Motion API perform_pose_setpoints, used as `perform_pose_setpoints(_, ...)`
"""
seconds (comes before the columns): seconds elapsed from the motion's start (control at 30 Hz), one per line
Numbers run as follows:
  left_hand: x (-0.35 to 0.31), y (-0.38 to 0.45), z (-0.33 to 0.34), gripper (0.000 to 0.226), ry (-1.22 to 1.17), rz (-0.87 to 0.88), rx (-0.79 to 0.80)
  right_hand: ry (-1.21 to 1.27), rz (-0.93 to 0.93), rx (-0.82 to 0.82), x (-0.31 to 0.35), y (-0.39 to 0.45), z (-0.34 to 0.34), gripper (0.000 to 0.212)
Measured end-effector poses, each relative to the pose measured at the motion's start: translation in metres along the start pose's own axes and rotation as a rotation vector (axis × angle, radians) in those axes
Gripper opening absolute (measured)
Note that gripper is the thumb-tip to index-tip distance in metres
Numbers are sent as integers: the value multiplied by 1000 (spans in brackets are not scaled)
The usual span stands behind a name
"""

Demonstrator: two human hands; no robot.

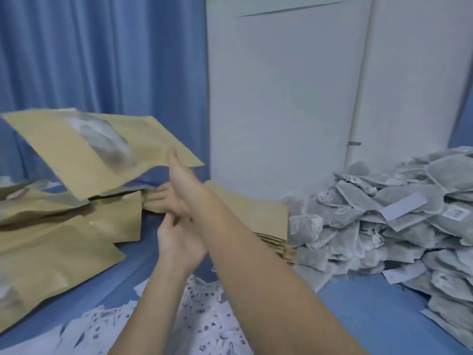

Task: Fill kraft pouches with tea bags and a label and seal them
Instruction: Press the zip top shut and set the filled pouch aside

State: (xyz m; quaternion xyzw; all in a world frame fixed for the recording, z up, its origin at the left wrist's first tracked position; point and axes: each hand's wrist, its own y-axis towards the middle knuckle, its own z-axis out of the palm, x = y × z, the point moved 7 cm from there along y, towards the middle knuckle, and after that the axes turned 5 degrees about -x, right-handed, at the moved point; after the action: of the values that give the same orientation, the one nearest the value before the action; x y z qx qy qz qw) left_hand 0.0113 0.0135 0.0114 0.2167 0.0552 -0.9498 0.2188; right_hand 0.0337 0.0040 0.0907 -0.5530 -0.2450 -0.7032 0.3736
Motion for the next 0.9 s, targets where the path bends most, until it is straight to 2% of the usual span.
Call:
perform_pose_setpoints(0.03, -11, 6, -8, 46, 0, 5, -31, -48, 24, 4, -6, 15, 16, 77)
perform_pose_setpoints(0.1, -24, 18, -28, 46, 2, 8, -80, -165, 5, -100, -18, 43, 17, 72)
perform_pose_setpoints(0.23, -25, 35, -59, 39, 96, 53, -227, -452, -28, -255, -49, 69, -42, 49)
perform_pose_setpoints(0.33, -9, 51, -71, 34, 145, -14, -286, -697, -127, -374, -62, 79, -87, 35)
perform_pose_setpoints(0.43, 7, 66, -79, 35, 117, -54, -333, -969, -221, -529, -61, 82, -129, 46)
perform_pose_setpoints(0.53, 17, 76, -80, 55, 118, -80, -362, -1364, -316, -593, -58, 84, -159, 54)
perform_pose_setpoints(0.63, 22, 81, -80, 62, 141, -87, -384, -1641, -150, -530, -74, 84, -191, 86)
perform_pose_setpoints(0.7, 26, 82, -81, 65, 175, -98, -396, -1744, -86, -524, -82, 79, -205, 90)
perform_pose_setpoints(0.77, 33, 81, -80, 63, 213, -122, -390, -1896, -199, -539, -81, 70, -198, 73)
perform_pose_setpoints(0.9, 47, 70, -68, 36, 305, -166, -323, -2017, -517, -477, -81, 42, -161, 38)
